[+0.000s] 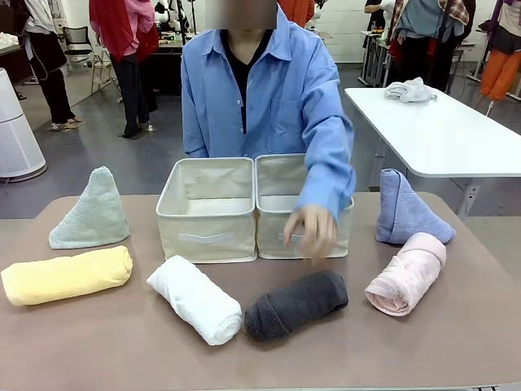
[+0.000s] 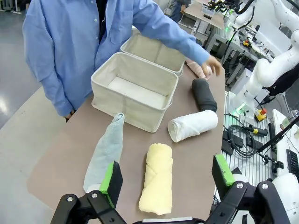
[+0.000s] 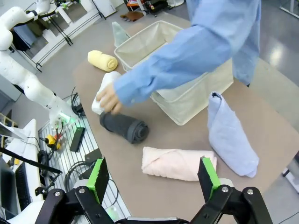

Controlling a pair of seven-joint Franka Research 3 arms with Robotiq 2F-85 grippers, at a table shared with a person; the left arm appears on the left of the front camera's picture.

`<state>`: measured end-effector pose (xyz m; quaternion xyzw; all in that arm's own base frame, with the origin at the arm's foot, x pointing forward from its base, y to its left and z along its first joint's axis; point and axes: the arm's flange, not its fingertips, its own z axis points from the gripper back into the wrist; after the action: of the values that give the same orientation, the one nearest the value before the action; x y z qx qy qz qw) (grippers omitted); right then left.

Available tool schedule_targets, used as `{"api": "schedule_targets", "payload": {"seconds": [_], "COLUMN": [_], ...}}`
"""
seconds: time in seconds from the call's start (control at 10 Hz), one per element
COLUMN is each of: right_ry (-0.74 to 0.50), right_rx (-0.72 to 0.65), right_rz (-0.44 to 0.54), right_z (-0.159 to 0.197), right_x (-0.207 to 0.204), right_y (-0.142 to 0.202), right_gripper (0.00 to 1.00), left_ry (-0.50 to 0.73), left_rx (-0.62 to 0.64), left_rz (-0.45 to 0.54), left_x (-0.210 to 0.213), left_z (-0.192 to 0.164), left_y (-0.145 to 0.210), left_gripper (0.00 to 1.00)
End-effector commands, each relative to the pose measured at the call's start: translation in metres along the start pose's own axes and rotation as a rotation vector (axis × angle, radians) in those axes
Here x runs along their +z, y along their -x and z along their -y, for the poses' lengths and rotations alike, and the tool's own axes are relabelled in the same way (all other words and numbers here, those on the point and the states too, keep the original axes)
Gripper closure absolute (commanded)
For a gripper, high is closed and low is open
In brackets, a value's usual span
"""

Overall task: Sort the towels based on their folding style.
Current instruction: Pick up one triangle-folded towel and place it in the left Fabric basket.

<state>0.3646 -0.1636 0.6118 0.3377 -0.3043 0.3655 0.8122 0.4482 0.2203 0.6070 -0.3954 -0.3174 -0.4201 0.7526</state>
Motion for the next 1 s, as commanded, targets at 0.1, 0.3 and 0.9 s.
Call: {"api": "schedule_targets", "payload": {"seconds": [0.1,0.3,0.9], "right_ry": [-0.014,-0.014,-0.014], "right_rx": [0.007,0.007,0.007], "right_rz": [0.021,0.021,0.021], "right_z": [0.0014,0.0014,0.0014], "right_x": [-0.0011,-0.0011,-0.0011], "right_y": [-0.0022,-0.0022,-0.0022], "right_gripper": [0.0,0.0,0.0], "left_ry": [0.0,0.0,0.0], "left_rx": [-0.001,-0.001,-0.001], "left_rz": [0.002,0.002,0.002], "left_x": [0.0004,0.0004,0.0004], "left_z": [0.0006,0.0006,0.0006], "left_y": [0.0002,0.0002,0.0002], "left_gripper": [0.0,0.0,0.0]}}
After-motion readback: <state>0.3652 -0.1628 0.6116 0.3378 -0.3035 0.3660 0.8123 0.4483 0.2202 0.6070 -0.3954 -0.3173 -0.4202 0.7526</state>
